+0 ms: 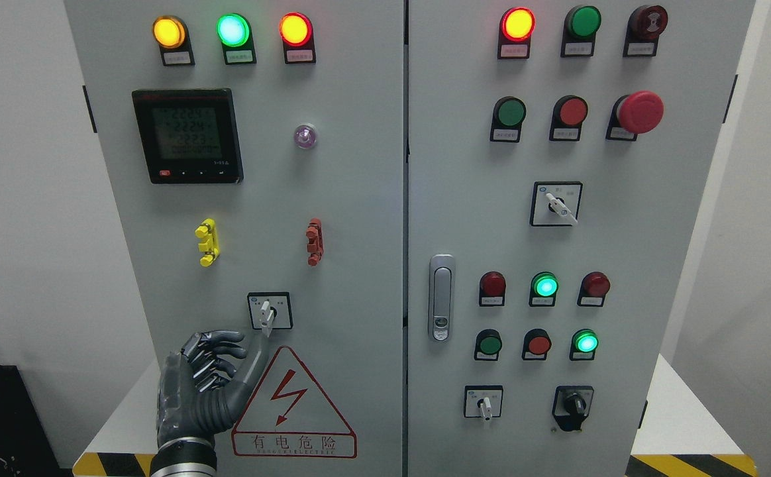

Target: Turn on light switch 1

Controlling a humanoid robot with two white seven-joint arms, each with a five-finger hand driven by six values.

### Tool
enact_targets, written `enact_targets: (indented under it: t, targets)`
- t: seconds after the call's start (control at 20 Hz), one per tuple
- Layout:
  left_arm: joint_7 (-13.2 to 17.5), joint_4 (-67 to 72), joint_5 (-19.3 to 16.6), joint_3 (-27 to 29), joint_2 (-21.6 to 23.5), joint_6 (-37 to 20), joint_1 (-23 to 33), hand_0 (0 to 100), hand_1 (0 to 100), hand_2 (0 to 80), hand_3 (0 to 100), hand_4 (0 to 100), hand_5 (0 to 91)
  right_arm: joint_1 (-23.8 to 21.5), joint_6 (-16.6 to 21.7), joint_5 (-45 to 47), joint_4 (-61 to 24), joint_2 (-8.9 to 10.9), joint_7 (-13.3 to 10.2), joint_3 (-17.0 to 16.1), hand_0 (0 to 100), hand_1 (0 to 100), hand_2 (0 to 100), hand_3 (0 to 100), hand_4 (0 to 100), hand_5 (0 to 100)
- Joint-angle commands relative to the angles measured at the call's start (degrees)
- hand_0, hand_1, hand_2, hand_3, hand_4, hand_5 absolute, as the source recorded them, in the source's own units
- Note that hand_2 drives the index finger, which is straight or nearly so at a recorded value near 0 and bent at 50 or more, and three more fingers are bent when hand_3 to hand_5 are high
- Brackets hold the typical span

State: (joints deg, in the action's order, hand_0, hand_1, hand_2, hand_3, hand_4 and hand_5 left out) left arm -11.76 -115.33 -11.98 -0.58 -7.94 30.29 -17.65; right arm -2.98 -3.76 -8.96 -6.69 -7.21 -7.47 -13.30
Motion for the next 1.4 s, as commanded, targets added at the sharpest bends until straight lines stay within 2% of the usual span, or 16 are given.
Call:
enact_targets:
  t: [0.0, 1.35]
  targets:
    - [-0.1, 0.98, 0.11, -1.44, -0.23, 0.38, -0.37, 17, 72, 48.7, 69, 82, 80.2, -0.01, -0.02, 0.0, 0.01, 0.0, 0.0, 0.03, 30, 0, 0, 0, 0, 0]
    - [-0.63, 2.39, 0.2, -1.18, -0.32, 0.47, -2.04, 18, 71, 49.4, 70, 83, 80.8, 0.08, -0.02, 0.0, 0.01, 0.0, 0.0, 0.03, 30, 0, 0, 0, 0, 0]
